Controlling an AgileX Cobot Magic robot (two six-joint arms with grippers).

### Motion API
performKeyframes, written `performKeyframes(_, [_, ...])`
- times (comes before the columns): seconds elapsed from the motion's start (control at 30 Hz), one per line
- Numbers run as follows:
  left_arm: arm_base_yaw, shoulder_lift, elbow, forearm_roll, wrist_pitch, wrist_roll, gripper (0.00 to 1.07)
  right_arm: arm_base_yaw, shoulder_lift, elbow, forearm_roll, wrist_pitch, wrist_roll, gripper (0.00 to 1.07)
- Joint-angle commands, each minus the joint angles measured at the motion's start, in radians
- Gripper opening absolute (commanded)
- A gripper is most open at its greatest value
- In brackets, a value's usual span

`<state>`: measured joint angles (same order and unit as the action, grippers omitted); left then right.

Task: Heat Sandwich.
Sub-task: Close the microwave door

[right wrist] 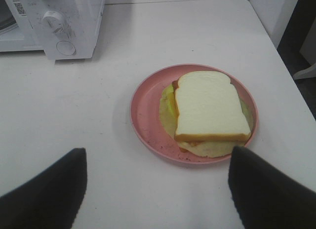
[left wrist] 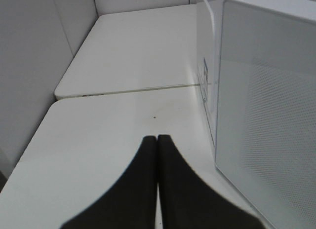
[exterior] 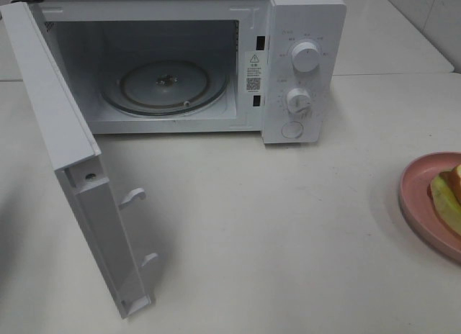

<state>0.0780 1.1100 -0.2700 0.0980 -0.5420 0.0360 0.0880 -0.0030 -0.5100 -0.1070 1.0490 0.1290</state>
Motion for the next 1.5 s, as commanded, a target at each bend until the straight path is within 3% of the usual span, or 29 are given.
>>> performKeyframes(0.03, [-0.005,0.067,0.001,0.052,-0.118,-0.071,0.00,-0.008,-0.028,0.001,-0.003,-0.009,-0.001,0.76])
performKeyframes(0.1, [-0.005,0.123,-0.003,0.086,-0.166,-0.114,0.00,-0.008,-0.028,0.001,-0.003,-0.009,-0.001,0.76])
performKeyframes(0.33, [-0.005,0.220,-0.052,0.191,-0.231,-0.168,0.00,-0.008,-0.028,0.001,-0.003,-0.009,-0.001,0.76])
performKeyframes(0.43, [-0.005,0.284,-0.076,0.275,-0.284,-0.230,0.00,-0.008,-0.028,0.001,-0.003,-0.009,-0.001,0.76])
performKeyframes(0.6, [-0.005,0.345,-0.084,0.341,-0.366,-0.255,0.00,-0.008,-0.028,0.001,-0.003,-0.009,-0.001,0.76])
performKeyframes(0.83, [-0.055,0.388,-0.085,0.326,-0.392,-0.243,0.00,-0.008,-0.028,0.001,-0.003,-0.009,-0.001,0.76])
performKeyframes(0.97, [-0.139,0.423,-0.085,0.264,-0.398,-0.178,0.00,-0.008,-0.028,0.001,-0.003,-0.009,-0.001,0.76])
performKeyframes(1.5, [-0.289,0.506,-0.167,0.161,-0.394,-0.176,0.00,-0.008,-0.028,0.001,-0.003,-0.009,-0.001,0.76])
